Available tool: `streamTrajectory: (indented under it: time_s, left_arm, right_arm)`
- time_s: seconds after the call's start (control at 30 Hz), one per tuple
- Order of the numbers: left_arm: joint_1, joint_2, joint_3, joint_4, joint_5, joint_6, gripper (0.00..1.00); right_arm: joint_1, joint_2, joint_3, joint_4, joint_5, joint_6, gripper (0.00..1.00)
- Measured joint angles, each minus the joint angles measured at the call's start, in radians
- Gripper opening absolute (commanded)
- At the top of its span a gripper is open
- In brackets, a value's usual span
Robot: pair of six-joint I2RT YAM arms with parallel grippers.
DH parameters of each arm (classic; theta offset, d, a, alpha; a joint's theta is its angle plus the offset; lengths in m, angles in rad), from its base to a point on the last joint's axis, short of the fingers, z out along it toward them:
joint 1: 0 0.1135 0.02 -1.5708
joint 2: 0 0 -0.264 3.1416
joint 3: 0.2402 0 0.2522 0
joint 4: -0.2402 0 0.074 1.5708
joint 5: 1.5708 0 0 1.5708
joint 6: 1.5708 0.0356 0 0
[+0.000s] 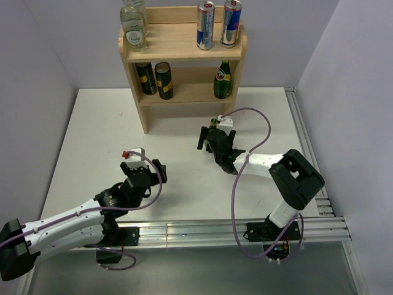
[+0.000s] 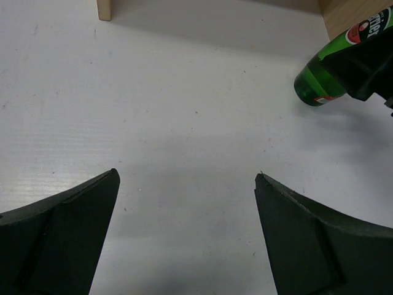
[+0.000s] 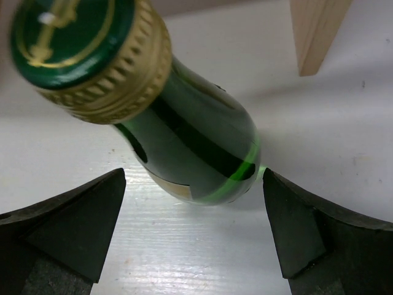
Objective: Place and organize the beverage onto the shelf
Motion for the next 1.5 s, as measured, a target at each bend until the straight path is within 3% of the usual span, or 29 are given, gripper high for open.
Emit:
streamTrajectory:
  time_s: [0.9,1.1,1.43,1.5]
  left_arm:
    - [0.0,0.002,0.0,0.006,0.002,0.001,0.99]
    - [0.0,0.002,0.0,0.006,0.001,0.001,0.99]
    - [0.0,0.0,0.0,0.006,0.001,0.001,0.99]
    - [0.0,0.0,0.0,0.006,0.001,0.001,0.99]
  right_arm:
    - [-0.002,0.174,0.083,0.086,0.124,-0.04,0.99]
    - [-0.01,0.199,0.13,0.061,0.142,-0.05,0.88]
    - [-0.015,0.207,0.135,0.029,0.145,-0.016,0.87]
    - [-0.015,0.217,0.133,0.034,0.143,-0.008,0.79]
